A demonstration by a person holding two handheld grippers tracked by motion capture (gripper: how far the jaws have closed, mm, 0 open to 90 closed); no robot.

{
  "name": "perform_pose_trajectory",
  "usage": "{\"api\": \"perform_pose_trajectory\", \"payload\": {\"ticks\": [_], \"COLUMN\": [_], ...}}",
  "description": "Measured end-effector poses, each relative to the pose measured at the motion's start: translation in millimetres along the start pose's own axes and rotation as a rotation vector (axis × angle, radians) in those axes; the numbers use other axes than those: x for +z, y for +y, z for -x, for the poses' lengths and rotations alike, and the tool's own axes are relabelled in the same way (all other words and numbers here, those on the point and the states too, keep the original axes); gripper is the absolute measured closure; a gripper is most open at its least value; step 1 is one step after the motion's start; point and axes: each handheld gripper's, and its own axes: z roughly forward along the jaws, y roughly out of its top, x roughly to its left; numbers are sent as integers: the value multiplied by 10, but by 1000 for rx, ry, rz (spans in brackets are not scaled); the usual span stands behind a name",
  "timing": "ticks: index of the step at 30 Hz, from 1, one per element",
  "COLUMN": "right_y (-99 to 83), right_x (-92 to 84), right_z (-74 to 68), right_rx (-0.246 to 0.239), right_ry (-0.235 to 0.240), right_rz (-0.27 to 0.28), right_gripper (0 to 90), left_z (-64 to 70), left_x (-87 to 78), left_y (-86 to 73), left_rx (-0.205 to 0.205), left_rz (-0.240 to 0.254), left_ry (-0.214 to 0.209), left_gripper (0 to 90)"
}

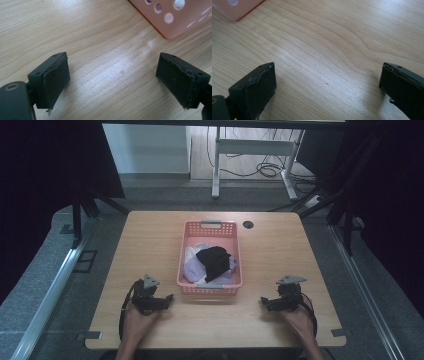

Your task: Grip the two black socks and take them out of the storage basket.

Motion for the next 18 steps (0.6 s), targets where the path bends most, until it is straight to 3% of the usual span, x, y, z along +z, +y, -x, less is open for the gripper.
{"api": "perform_pose_trajectory", "payload": {"ticks": [18], "right_y": [113], "right_x": [-78], "right_z": [-82], "right_rx": [-11], "right_ry": [30], "right_rz": [28], "right_gripper": [0], "left_z": [0], "left_x": [0], "left_y": [0], "left_rx": [0], "left_rz": [0], "left_ry": [1], "left_gripper": [112]}}
